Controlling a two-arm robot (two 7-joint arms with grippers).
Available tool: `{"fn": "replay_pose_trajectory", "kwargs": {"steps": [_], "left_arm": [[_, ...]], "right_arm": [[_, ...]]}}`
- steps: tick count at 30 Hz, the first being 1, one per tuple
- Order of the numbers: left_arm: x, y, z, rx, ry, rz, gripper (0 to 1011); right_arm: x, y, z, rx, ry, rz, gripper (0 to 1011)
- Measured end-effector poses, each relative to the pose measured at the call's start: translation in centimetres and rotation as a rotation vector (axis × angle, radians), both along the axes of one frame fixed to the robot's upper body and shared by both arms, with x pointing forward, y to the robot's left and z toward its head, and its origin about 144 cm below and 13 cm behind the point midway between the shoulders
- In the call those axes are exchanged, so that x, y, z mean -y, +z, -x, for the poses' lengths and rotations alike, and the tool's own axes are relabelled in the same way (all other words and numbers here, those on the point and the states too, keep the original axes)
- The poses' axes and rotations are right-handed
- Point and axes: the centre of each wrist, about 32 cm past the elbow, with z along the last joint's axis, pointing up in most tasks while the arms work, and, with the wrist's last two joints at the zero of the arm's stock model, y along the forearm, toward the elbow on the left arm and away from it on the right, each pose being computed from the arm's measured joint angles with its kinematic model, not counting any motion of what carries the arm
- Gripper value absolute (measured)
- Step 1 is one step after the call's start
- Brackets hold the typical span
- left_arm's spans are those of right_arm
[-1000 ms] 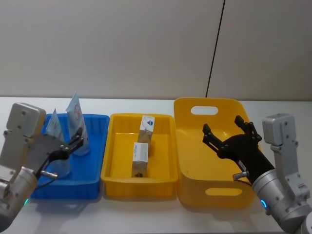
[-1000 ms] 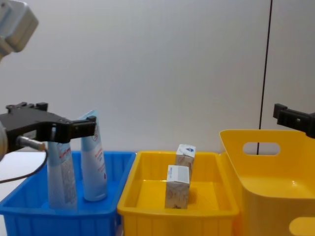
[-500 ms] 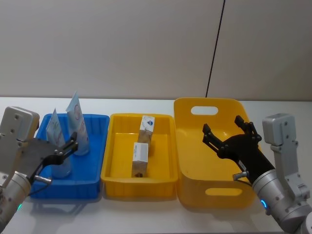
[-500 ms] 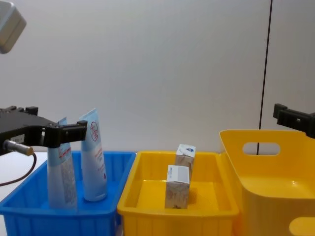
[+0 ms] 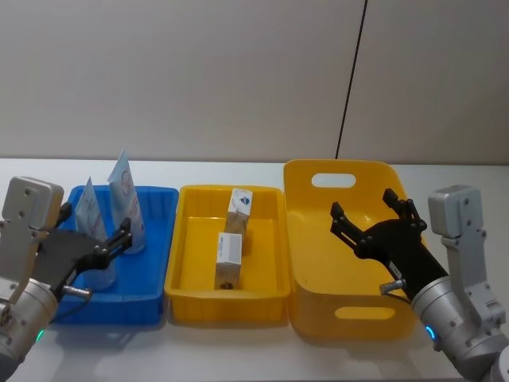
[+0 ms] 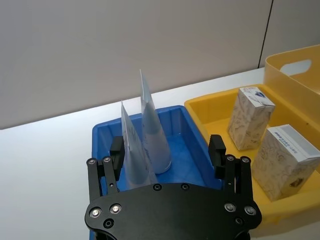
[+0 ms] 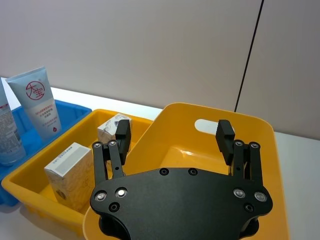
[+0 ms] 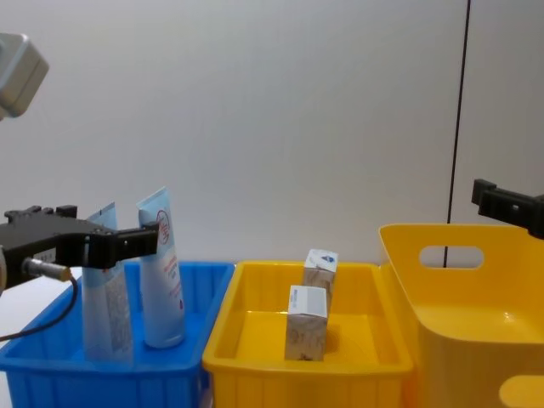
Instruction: Bimanual collaborative sorting of washing and personal care products
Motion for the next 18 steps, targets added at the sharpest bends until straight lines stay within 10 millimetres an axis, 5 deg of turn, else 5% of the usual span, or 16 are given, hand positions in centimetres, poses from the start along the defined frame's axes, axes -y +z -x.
{"fn": "replay_pose_trajectory", "kwargs": {"steps": [18], "left_arm": [[0.1,-0.9,-1.7,-0.016,0.074,0.004,1001]], "right_arm": [[0.0,0.0,0.0,0.0,0.0,0.0,1001]]}}
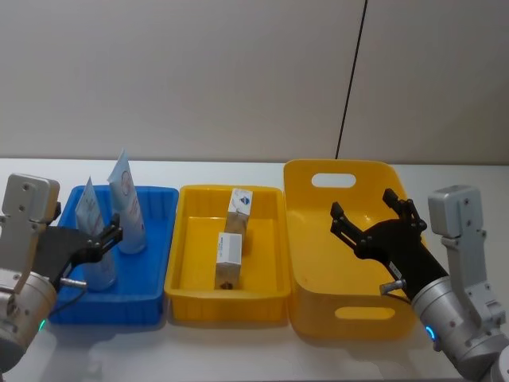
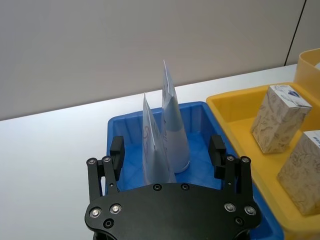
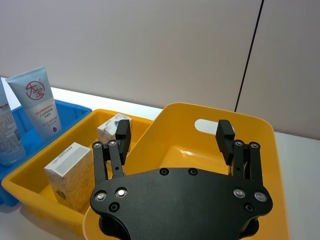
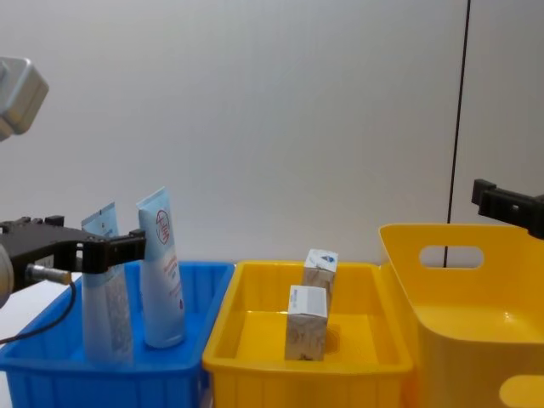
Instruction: Bimanual collaborative sorting of washing and personal care products
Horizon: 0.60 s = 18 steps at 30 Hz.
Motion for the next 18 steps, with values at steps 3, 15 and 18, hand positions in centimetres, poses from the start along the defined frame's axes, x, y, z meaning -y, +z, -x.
{"fn": "replay_pose_trajectory", "kwargs": {"steps": [3,15,18], "left_arm": [[0.0,-0.1,-0.5,-0.005,0.0,0.001,1001],[0.1,-0.9,-2.1,-0.034,-0.008,0.02,1001],[0.2,-1.1,-2.3,-0.042,-0.003,0.025,1001]], "right_arm": [[0.0,0.0,0.0,0.0,0.0,0.0,1001],[0.0,0.0,0.0,0.0,0.0,0.0,1002],[0.0,0.0,0.0,0.0,0.0,0.0,1002]]}}
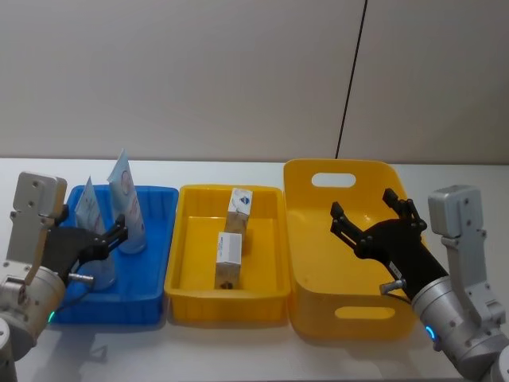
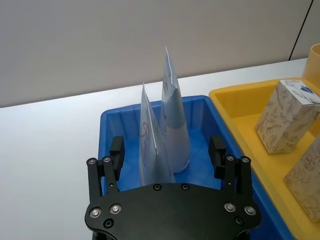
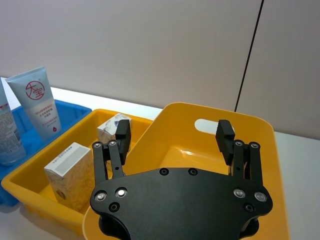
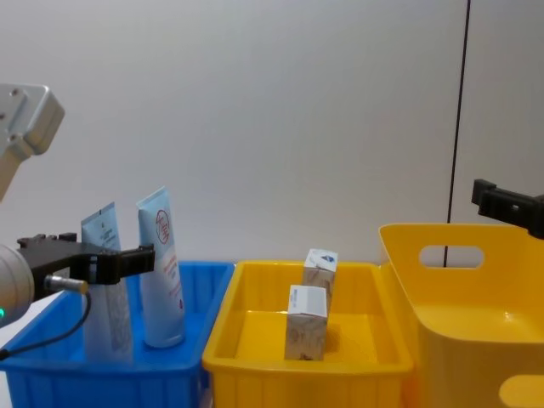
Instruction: Bimanual collaborative sorting of washing and personal care products
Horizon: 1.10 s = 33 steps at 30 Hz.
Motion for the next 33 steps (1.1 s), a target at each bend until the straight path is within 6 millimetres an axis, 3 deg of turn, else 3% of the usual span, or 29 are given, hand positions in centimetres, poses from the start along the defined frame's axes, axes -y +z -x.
{"fn": "replay_pose_trajectory", "kwargs": {"steps": [14,19,33], "left_arm": [[0.09,-0.44,-0.64,-0.031,0.039,-0.009,970],[0.11,-0.5,-0.72,-0.035,0.045,-0.012,868],[0.16,-0.61,-0.87,-0.044,0.056,-0.016,419]], "right_arm": [[0.0,0.0,0.0,0.0,0.0,0.0,1002],[0.0,0.0,0.0,0.0,0.0,0.0,1002],[0.0,0.0,0.0,0.0,0.0,0.0,1002]]}}
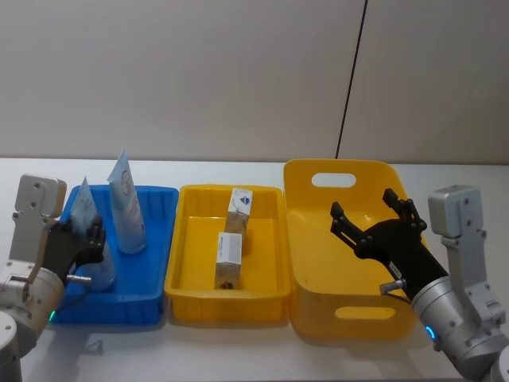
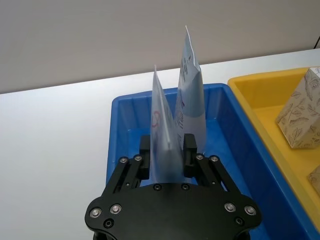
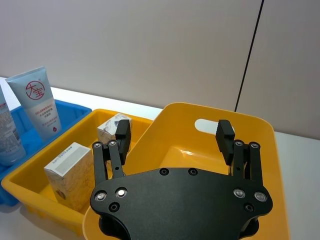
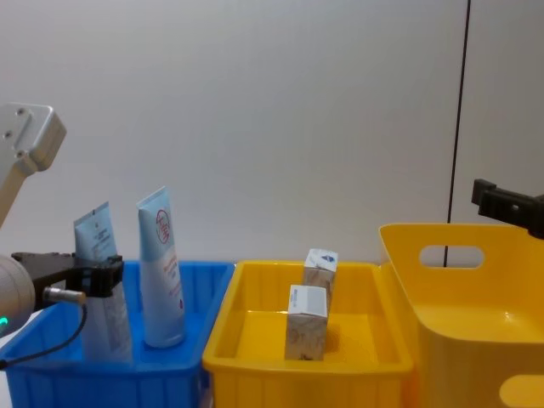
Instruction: Bimanual collaborative sorting of washing and personal care products
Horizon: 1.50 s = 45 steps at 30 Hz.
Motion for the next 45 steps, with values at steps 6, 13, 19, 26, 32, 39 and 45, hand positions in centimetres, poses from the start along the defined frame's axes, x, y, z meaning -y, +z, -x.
{"fn": "replay_pose_trajectory", "kwargs": {"steps": [6,13,19,26,32,39,45], "left_arm": [[0.0,0.0,0.0,-0.001,0.002,-0.001,260],[0.0,0.0,-0.1,-0.001,0.003,-0.002,215],[-0.1,0.2,-0.2,0.003,-0.013,-0.01,208],[-0.4,1.1,-0.5,0.026,-0.064,-0.048,208],[-1.1,3.0,-0.8,0.062,-0.117,-0.104,208],[-2.0,5.3,-0.8,0.095,-0.164,-0.172,208],[-3.1,7.5,-0.2,0.113,-0.197,-0.232,208]], "right_arm": [[0.0,0.0,0.0,0.0,0.0,0.0,1001],[0.0,0.0,0.0,0.0,0.0,0.0,1002],[0.0,0.0,0.0,0.0,0.0,0.0,1002],[0.0,0.0,0.0,0.0,0.0,0.0,1002],[0.0,0.0,0.0,0.0,0.0,0.0,1002],[0.0,0.0,0.0,0.0,0.0,0.0,1002],[0.0,0.0,0.0,0.0,0.0,0.0,1002]]}}
